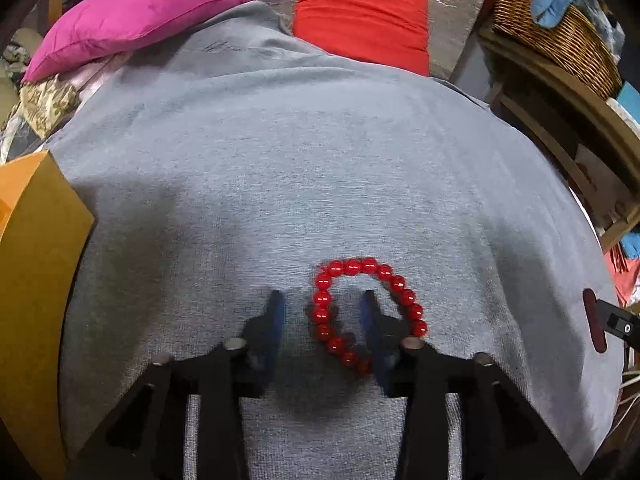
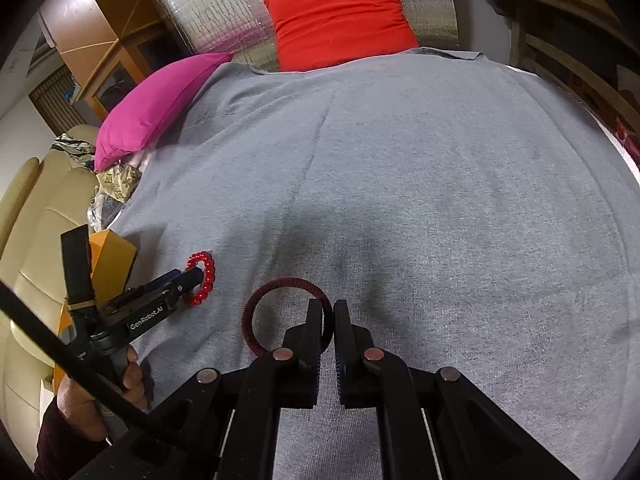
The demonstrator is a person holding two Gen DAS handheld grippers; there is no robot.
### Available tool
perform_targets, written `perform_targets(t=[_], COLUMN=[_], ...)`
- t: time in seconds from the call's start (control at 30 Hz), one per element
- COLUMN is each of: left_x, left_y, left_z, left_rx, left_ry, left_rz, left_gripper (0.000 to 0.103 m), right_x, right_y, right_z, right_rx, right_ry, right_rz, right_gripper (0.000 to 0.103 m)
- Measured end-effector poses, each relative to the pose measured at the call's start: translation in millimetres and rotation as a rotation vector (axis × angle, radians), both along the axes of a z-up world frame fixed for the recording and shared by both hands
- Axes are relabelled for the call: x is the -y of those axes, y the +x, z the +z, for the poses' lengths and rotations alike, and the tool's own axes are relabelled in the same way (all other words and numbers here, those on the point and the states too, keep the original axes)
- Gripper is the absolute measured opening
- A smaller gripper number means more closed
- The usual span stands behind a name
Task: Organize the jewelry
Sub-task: 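Grasp the red bead bracelet with the left tool while the right tool holds the bangle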
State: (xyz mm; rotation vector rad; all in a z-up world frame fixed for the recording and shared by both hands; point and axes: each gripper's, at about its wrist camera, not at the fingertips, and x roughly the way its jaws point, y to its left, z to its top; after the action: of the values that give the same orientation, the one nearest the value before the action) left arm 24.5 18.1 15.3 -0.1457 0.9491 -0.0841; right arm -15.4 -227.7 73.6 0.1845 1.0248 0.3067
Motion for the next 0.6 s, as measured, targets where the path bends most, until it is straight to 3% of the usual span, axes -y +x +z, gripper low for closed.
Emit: perform_targets(t=[0.07,0.1,0.6], left_x=[5,7,8], left_y=[-4,-5,-31], left_z=[2,3,39], left_rx=[0.007,0.009,0.082], left_ry=[0.027,0.038,0.025], left_rz=[-0.013,-0.021,-0.083], left_gripper=[0.011,0.009,0.009], right_x=[1,0,-6], right_y=[0,-1,-4], right_z=[0,0,5], right_rx=[-0.001,0.000,0.026], right_ry=[0.001,-0.001,-0.006], right_rz=[0.002,0.002,0.015], right_gripper=[0.006,0.006,0.006])
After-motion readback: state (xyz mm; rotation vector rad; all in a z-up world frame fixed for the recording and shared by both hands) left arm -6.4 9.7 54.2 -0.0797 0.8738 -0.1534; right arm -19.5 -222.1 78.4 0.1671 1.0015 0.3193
